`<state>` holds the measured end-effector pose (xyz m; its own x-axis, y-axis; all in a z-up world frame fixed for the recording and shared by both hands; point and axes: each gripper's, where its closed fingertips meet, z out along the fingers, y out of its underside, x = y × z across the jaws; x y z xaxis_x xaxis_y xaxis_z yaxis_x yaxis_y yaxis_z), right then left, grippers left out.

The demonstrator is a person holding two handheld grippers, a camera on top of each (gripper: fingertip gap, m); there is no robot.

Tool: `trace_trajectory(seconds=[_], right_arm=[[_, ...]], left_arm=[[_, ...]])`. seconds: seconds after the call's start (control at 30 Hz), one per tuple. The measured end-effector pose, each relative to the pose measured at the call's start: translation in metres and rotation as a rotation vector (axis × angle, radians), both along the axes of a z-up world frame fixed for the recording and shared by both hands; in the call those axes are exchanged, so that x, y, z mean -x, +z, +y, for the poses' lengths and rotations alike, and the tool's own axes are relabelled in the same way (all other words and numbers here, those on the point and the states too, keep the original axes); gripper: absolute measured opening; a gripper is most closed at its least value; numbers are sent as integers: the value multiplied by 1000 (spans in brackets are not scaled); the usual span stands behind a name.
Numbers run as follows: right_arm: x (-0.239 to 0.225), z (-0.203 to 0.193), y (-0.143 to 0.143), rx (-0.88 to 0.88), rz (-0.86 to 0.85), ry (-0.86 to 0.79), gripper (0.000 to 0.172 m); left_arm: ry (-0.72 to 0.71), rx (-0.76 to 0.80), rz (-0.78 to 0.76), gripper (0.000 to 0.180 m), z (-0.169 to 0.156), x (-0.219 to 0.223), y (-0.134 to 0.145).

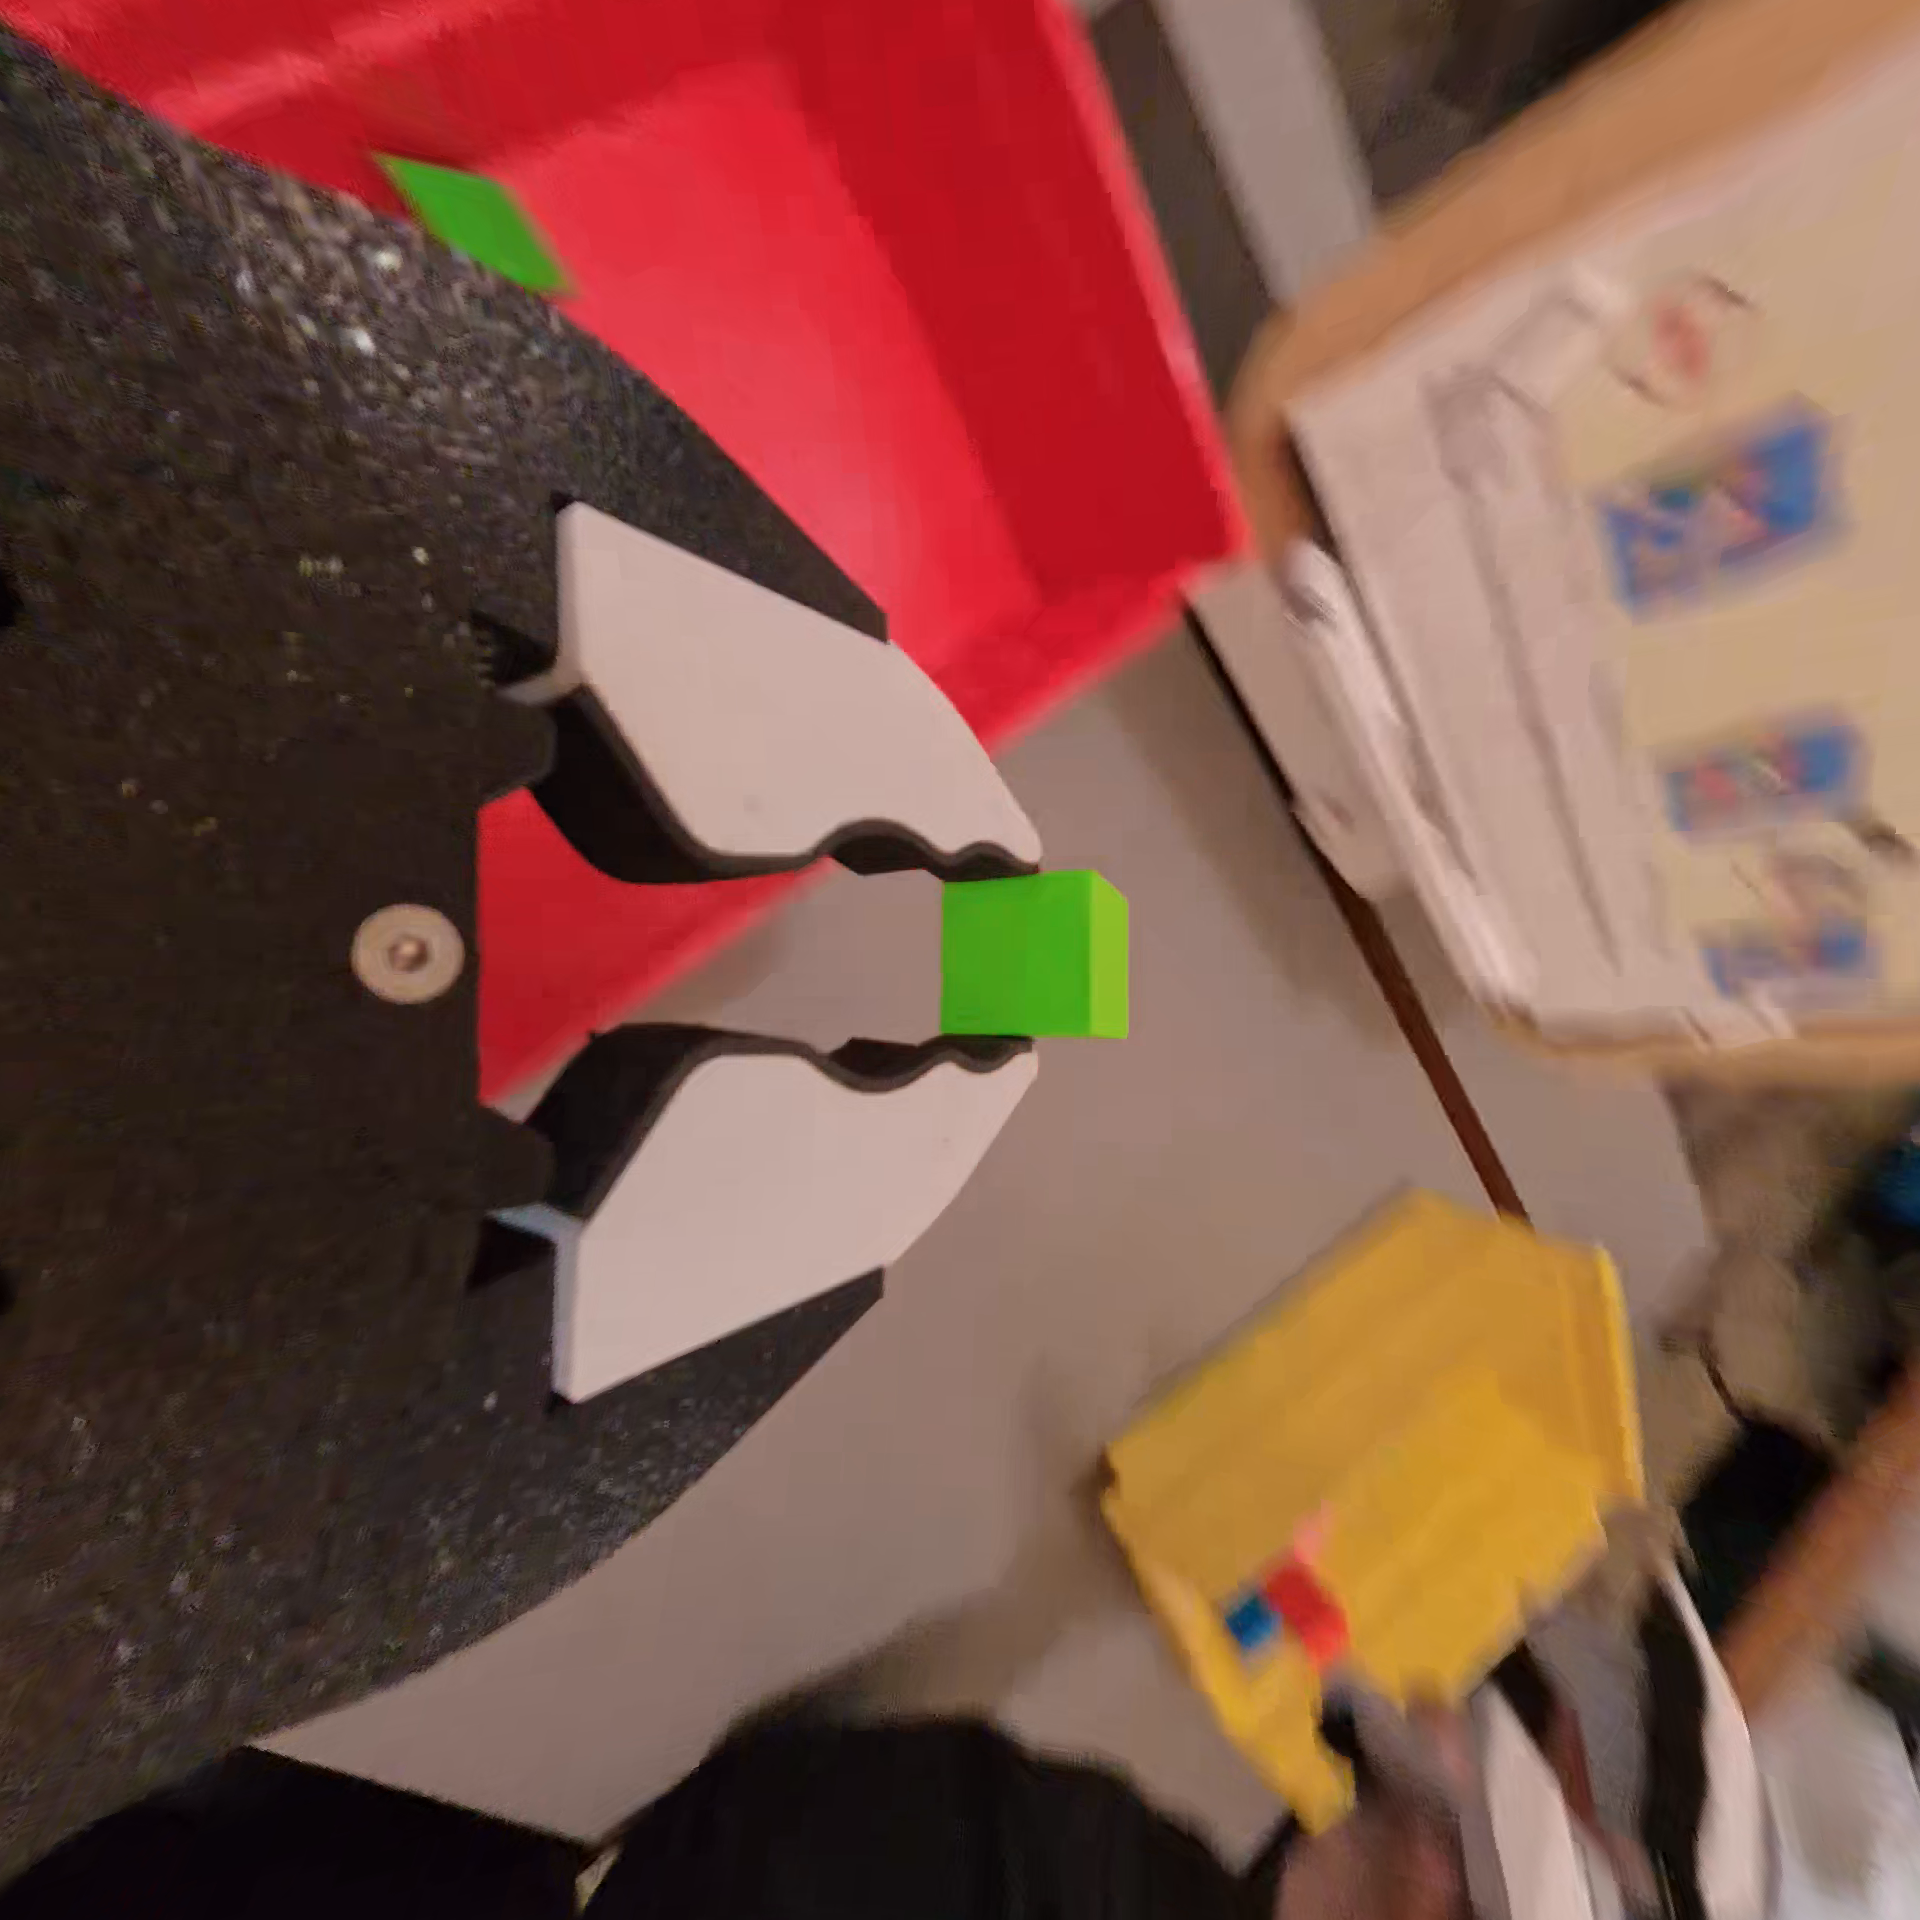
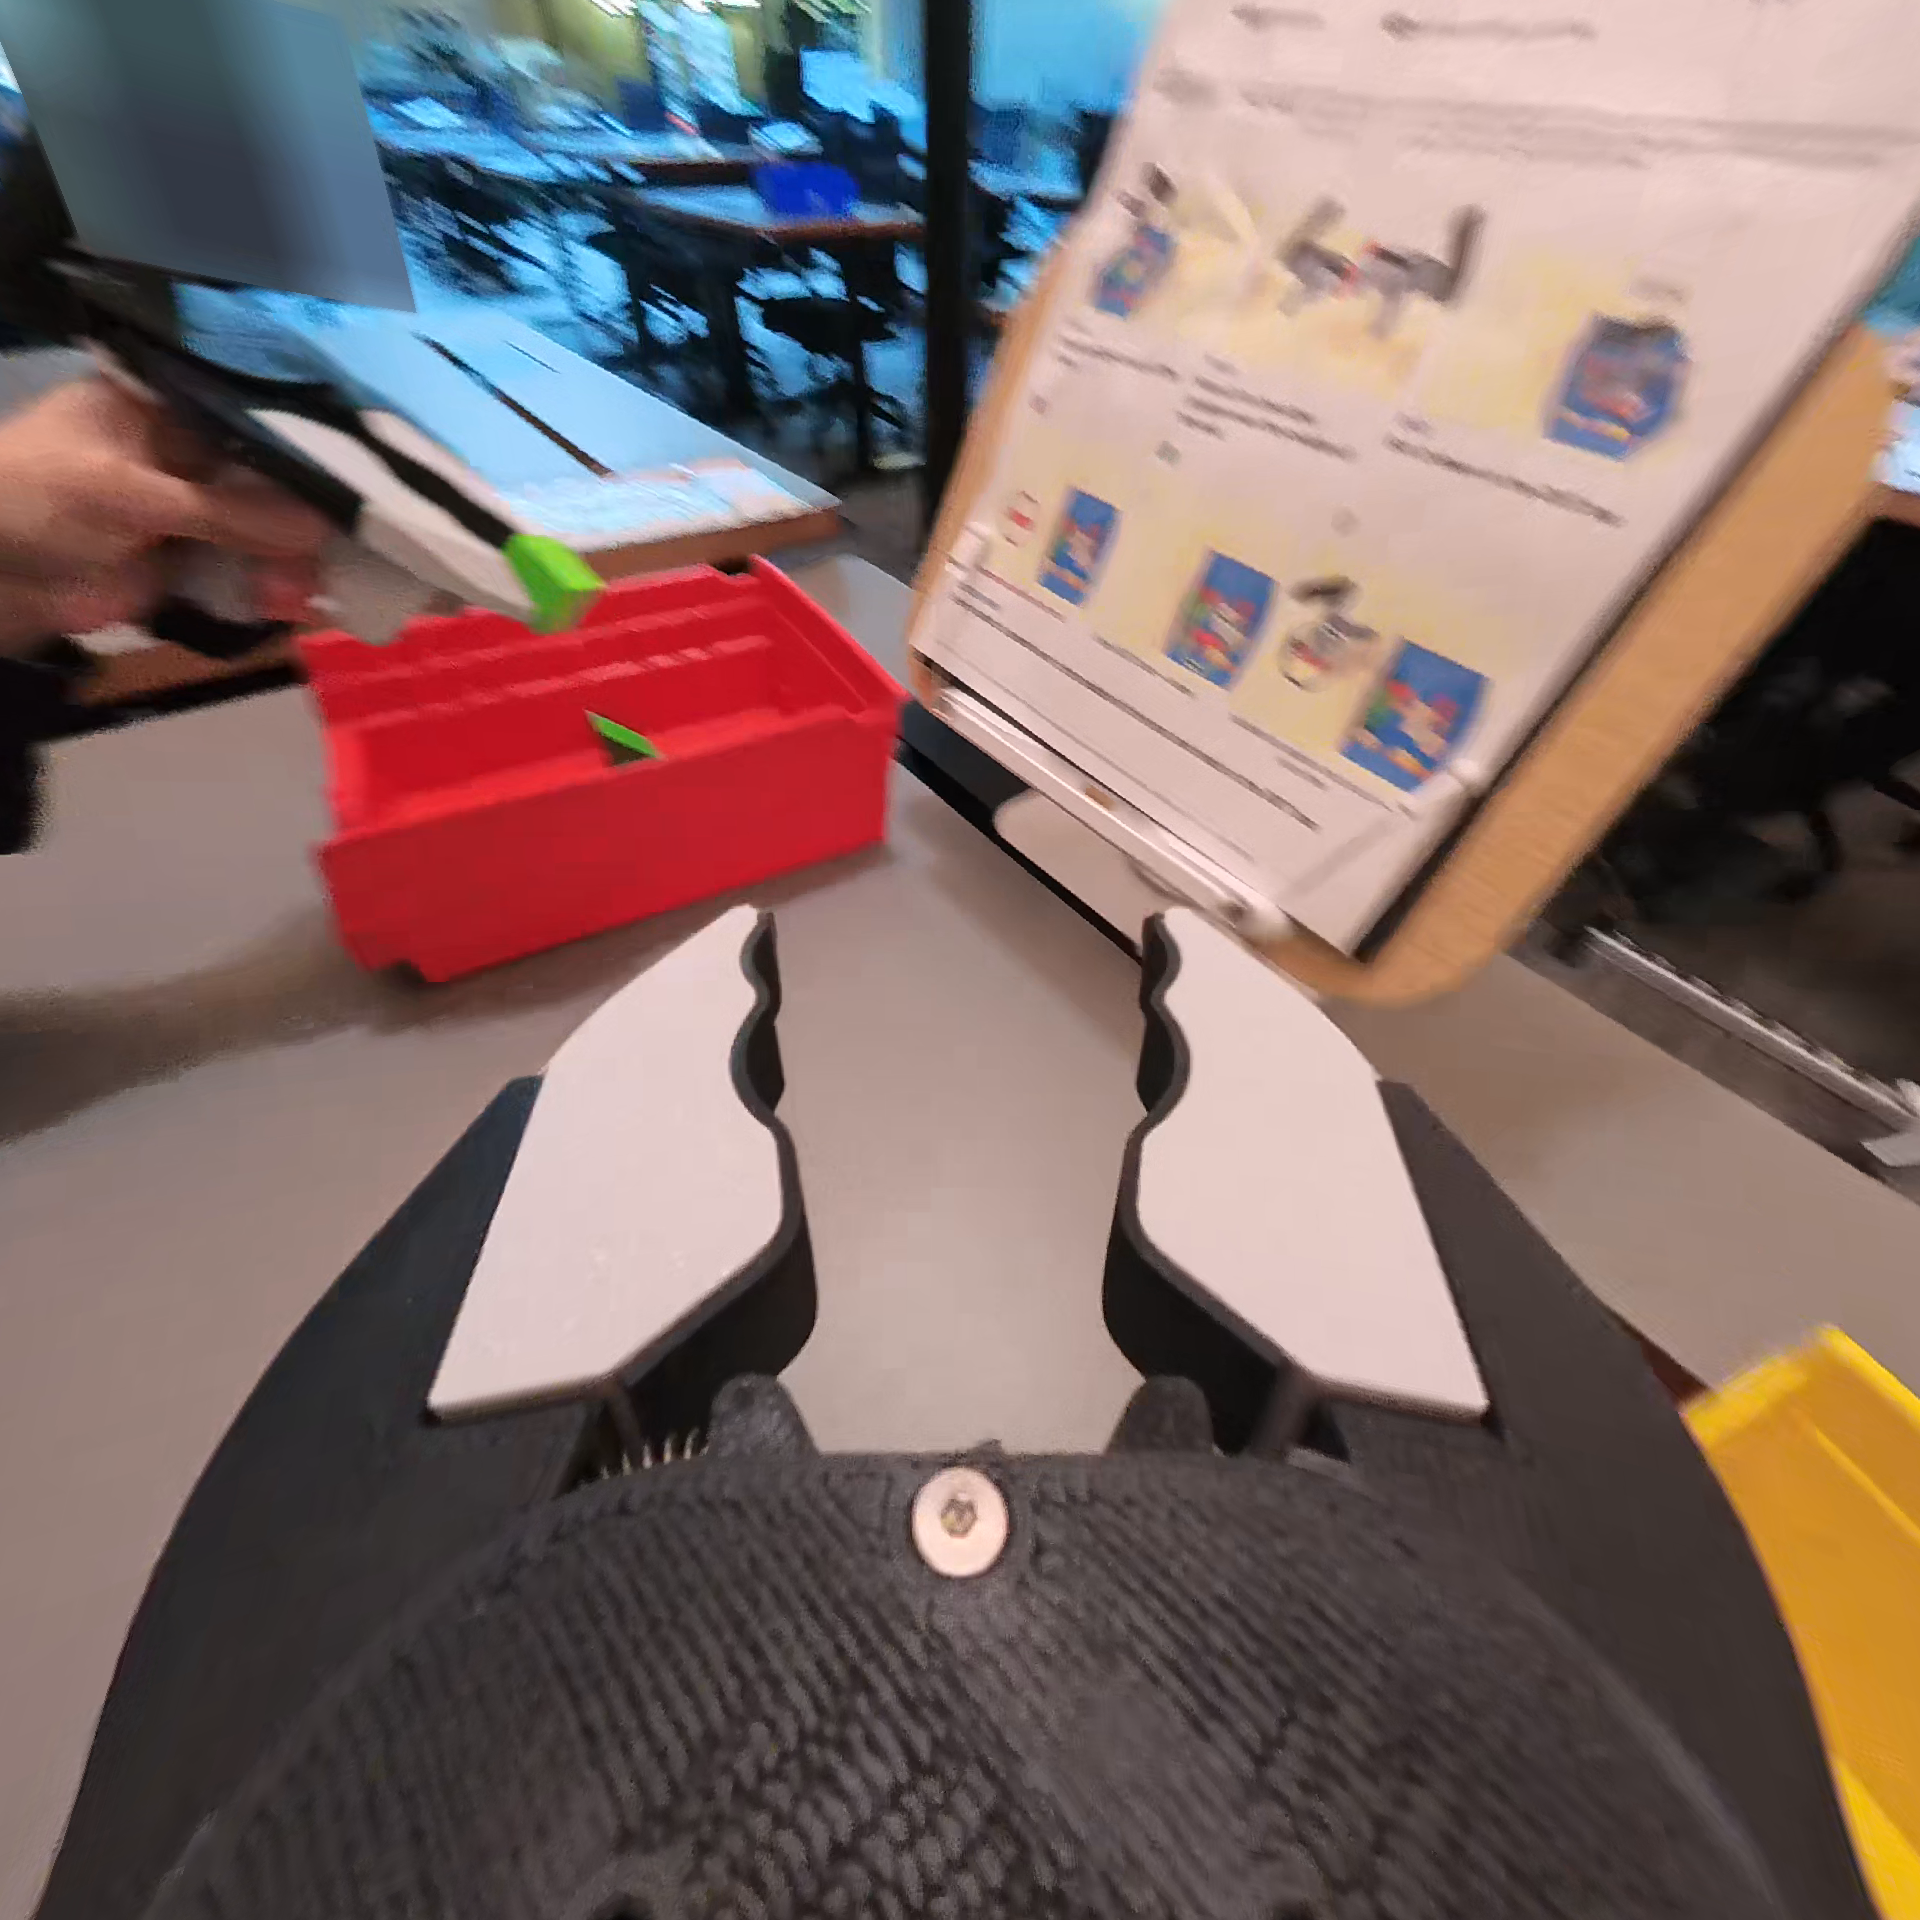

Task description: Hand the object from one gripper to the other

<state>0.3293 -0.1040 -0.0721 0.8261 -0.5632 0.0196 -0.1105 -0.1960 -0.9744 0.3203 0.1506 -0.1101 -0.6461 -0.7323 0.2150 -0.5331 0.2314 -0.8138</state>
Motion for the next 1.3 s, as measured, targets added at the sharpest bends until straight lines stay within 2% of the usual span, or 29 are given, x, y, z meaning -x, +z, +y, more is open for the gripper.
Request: trace_trajectory(seconds=[0.03,0.17,0.37,0.5,0.63,0.77,0.9,0.93,1.0,1.07,1.13,1.2,1.3], right_arm=[[8,12,6,-30,-10,63,67],[47,58,31,-130,-62,312,65],[87,98,60,-229,-137,494,59],[99,101,72,-296,-158,547,46],[107,103,77,-329,-158,599,41],[113,105,75,-302,-180,625,27],[109,105,75,-267,-207,578,27],[105,103,75,-256,-214,544,27],[89,89,78,-230,-240,427,27],[61,55,75,-173,-228,220,27],[26,-2,59,-62,-188,-56,26],[0,-72,31,67,-88,-343,26],[-14,-161,-16,200,65,-620,27]], left_arm=[[-77,42,-66,27,-19,8,16],[-338,220,-274,27,-84,44,64],[-535,382,-472,27,-141,77,94],[-611,381,-527,27,-156,89,96],[-648,361,-572,27,-162,98,98],[-652,378,-577,27,-164,99,98],[-628,416,-548,28,-165,94,98],[-599,412,-542,30,-164,89,97],[-536,390,-528,45,-162,80,94],[-470,338,-503,60,-157,69,88],[-423,289,-494,69,-153,61,81],[-398,271,-480,72,-151,55,77],[-403,278,-442,74,-156,54,71]])
